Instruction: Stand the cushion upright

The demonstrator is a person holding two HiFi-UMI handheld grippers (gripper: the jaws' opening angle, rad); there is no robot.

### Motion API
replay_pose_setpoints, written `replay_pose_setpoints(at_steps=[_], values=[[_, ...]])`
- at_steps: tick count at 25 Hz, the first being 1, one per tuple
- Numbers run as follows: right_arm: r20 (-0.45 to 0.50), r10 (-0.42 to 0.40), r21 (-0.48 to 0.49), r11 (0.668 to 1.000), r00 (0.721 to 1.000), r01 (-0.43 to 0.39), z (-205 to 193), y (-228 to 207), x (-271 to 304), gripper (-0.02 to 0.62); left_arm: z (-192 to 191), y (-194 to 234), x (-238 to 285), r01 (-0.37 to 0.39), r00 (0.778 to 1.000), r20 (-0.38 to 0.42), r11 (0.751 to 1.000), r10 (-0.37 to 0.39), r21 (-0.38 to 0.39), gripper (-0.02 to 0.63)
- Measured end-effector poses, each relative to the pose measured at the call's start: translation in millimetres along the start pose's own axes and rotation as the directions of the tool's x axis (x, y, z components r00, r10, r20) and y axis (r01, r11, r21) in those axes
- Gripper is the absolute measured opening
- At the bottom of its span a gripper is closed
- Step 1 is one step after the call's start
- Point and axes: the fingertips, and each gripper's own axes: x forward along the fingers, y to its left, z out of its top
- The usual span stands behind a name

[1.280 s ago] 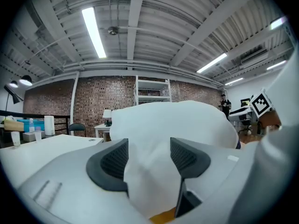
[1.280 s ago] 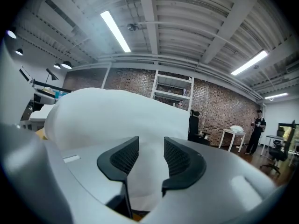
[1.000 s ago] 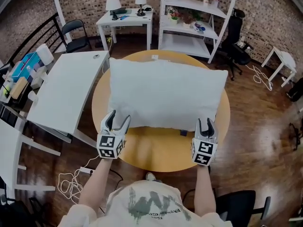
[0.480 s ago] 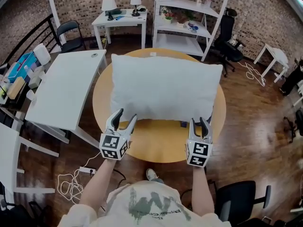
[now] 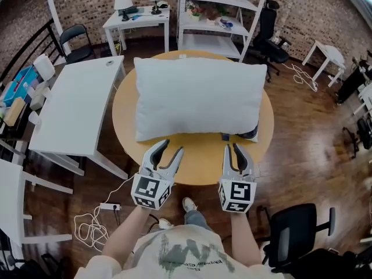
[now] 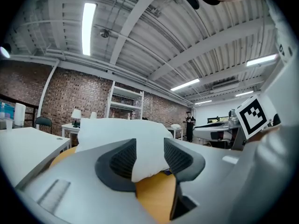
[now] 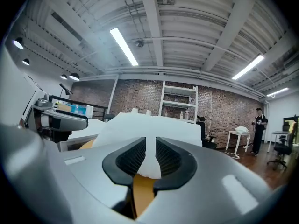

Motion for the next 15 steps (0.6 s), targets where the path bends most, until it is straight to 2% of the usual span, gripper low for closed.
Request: replay_pose_setpoints(at_steps=[5, 8, 15], values=[[0.007, 0.038, 0.012, 0.999, 0.999, -0.038, 7.0, 34.9, -27.8, 0.046, 6.4, -23.3, -27.3, 0.026, 1.0, 0.011, 0.997, -0.026, -0.067, 0.079], [0.014, 0.063, 0.018, 0.998, 0.998, -0.063, 12.6, 53.4, -43.1, 0.031, 9.9, -37.6, -43.2, 0.055, 0.998, 0.023, 0.995, -0.053, -0.084, 0.038], [0.025, 0.129, 0.014, 0.992, 0.991, -0.129, 13.0, 83.7, -71.2, 0.0, -13.0, -69.2, -66.8, 0.077, 0.997, -0.019, 0.99, -0.08, -0.121, 0.0]])
